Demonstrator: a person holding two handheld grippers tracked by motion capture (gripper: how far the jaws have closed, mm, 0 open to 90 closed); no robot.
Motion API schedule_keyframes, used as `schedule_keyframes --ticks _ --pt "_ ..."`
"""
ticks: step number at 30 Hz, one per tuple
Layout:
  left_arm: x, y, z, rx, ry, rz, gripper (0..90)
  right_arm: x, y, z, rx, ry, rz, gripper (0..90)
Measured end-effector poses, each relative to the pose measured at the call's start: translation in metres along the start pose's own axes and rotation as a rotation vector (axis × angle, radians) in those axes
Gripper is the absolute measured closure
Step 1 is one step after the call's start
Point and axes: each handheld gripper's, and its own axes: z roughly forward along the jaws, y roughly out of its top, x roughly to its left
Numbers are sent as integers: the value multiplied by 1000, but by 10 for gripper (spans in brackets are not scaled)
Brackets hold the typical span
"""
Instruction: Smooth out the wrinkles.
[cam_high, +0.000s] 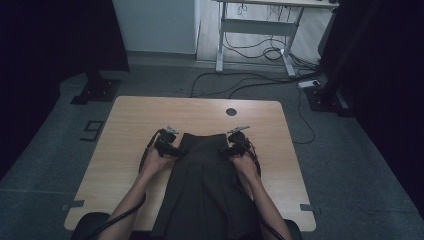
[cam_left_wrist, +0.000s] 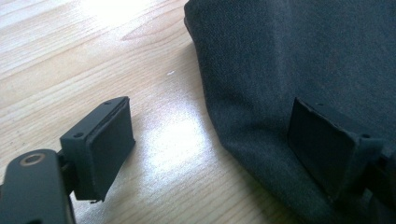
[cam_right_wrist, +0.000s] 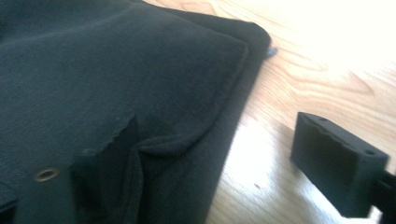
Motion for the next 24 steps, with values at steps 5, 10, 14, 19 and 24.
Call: schedule_keyframes --ticks 5,10,14,19,24 --pt "-3 3 0 8 -3 6 206 3 4 -1 -5 59 -42 423" --pt "-6 7 -2 23 -56 43 416 7 5 -4 7 79 -23 561" --pt "-7 8 -3 28 -100 49 586 7 5 -4 17 127 -3 705" --pt "-12 12 -4 12 -83 143 829 13 10 -6 52 107 -35 741" --pt "-4 26 -13 -55 -101 139 853 11 20 -17 41 105 -56 750"
